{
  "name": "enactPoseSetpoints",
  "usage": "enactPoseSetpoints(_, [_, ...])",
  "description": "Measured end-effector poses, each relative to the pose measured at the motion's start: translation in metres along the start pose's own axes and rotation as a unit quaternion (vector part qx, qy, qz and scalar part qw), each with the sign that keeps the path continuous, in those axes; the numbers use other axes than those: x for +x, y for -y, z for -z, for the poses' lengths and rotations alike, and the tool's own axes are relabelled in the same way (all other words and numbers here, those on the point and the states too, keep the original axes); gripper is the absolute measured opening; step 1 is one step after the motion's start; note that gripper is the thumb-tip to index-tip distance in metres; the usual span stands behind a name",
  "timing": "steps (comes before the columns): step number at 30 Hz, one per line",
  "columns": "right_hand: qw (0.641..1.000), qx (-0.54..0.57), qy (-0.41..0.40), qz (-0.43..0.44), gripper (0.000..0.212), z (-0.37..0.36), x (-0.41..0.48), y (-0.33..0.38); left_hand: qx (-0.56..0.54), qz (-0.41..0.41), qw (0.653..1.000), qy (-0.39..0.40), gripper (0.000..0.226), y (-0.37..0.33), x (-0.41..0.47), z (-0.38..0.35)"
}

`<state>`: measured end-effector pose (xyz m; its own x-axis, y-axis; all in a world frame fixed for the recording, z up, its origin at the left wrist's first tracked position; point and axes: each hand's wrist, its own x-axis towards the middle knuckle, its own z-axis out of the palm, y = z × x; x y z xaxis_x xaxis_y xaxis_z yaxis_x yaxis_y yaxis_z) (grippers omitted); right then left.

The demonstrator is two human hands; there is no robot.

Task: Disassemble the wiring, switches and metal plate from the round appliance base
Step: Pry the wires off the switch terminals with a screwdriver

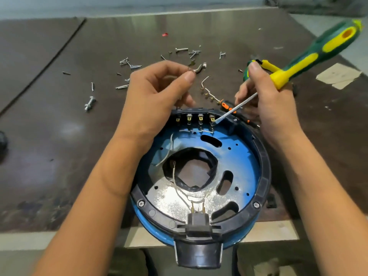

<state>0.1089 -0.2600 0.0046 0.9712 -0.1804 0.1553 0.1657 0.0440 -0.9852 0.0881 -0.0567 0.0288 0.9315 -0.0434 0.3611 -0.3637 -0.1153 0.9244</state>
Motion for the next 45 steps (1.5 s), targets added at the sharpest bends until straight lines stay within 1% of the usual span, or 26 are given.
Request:
enactPoseSetpoints(2, [0.999,0.002,0.040,0.009,0.048,0.002,0.000,0.000,-0.029,0.017,0.999,-0.027,0.003,-0.002,0.001,0.001])
enactPoseSetpoints(5, [0.996,-0.016,0.081,0.018,0.044,0.006,-0.003,-0.001,0.024,0.015,0.999,-0.030,0.003,-0.002,0.002,0.002])
enactPoseSetpoints(7, [0.996,-0.032,0.086,0.019,0.043,0.010,-0.003,-0.003,0.116,-0.002,0.993,-0.034,0.006,0.000,0.003,0.010])
enactPoseSetpoints(8, [0.995,-0.033,0.094,0.020,0.042,0.012,-0.003,-0.003,0.185,-0.013,0.982,-0.039,0.007,0.002,0.005,0.016])
enactPoseSetpoints(10, [0.992,-0.020,0.122,0.030,0.039,0.017,-0.003,-0.003,0.331,-0.020,0.942,-0.048,0.009,0.004,0.009,0.031])
enactPoseSetpoints(11, [0.990,-0.010,0.135,0.035,0.038,0.020,-0.003,-0.003,0.375,-0.013,0.926,-0.047,0.010,0.005,0.010,0.038])
enactPoseSetpoints(12, [0.988,-0.002,0.147,0.038,0.036,0.023,-0.003,-0.003,0.389,-0.002,0.920,-0.039,0.011,0.006,0.011,0.044])
enactPoseSetpoints(14, [0.984,0.000,0.176,0.033,0.035,0.028,-0.003,-0.002,0.378,0.011,0.926,-0.012,0.019,0.008,0.011,0.050])
enactPoseSetpoints(16, [0.977,-0.005,0.212,0.016,0.036,0.034,-0.002,-0.001,0.363,0.008,0.932,0.013,0.033,0.009,0.010,0.051])
enactPoseSetpoints(17, [0.973,-0.009,0.230,0.010,0.036,0.037,-0.002,-0.001,0.352,0.004,0.936,0.020,0.034,0.007,0.010,0.050])
enactPoseSetpoints(19, [0.965,-0.015,0.261,0.002,0.036,0.042,-0.002,0.000,0.343,-0.001,0.938,0.041,0.026,0.002,0.010,0.045])
enactPoseSetpoints(20, [0.963,-0.014,0.270,-0.005,0.036,0.045,-0.003,0.002,0.351,-0.007,0.934,0.061,0.021,-0.001,0.009,0.041])
enactPoseSetpoints(23, [0.961,-0.012,0.276,-0.017,0.034,0.051,-0.004,0.007,0.369,-0.037,0.917,0.144,0.011,-0.012,0.003,0.022])
enactPoseSetpoints(25, [0.963,-0.014,0.268,-0.016,0.033,0.053,-0.006,0.009,0.369,-0.060,0.908,0.190,0.016,-0.019,-0.004,0.004])
enactPoseSetpoints(27, [0.967,0.000,0.254,-0.014,0.033,0.051,-0.008,0.009,0.376,-0.076,0.899,0.212,0.026,-0.021,-0.010,-0.013])
enactPoseSetpoints(29, [0.975,0.005,0.223,-0.014,0.036,0.046,-0.010,0.008,0.406,-0.094,0.885,0.208,0.025,-0.021,-0.014,-0.025])
enactPoseSetpoints(31, [0.979,-0.011,0.200,-0.018,0.039,0.042,-0.012,0.008,0.436,-0.114,0.872,0.191,0.016,-0.020,-0.015,-0.030])
enactPoseSetpoints(33, [0.982,-0.013,0.187,-0.023,0.036,0.038,-0.014,0.008,0.437,-0.121,0.871,0.189,0.013,-0.018,-0.014,-0.029])
enactPoseSetpoints(35, [0.983,-0.007,0.182,-0.019,0.032,0.036,-0.016,0.009,0.425,-0.111,0.875,0.204,0.012,-0.017,-0.014,-0.028])
enactPoseSetpoints(37, [0.980,-0.001,0.196,-0.010,0.027,0.037,-0.017,0.009,0.425,-0.103,0.875,0.209,0.012,-0.015,-0.014,-0.028])
enactPoseSetpoints(39, [0.974,0.011,0.227,-0.018,0.028,0.042,-0.018,0.011,0.435,-0.103,0.872,0.197,0.010,-0.012,-0.013,-0.027])
enactPoseSetpoints(43, [0.948,0.091,0.303,-0.044,0.050,0.060,-0.017,0.020,0.434,-0.099,0.877,0.180,0.011,-0.008,-0.010,-0.022])
enactPoseSetpoints(44, [0.946,0.100,0.306,-0.041,0.050,0.064,-0.017,0.020,0.423,-0.096,0.883,0.180,0.011,-0.007,-0.009,-0.021])
enactPoseSetpoints(45, [0.949,0.095,0.299,-0.033,0.044,0.068,-0.016,0.019,0.413,-0.095,0.888,0.180,0.011,-0.006,-0.009,-0.021])
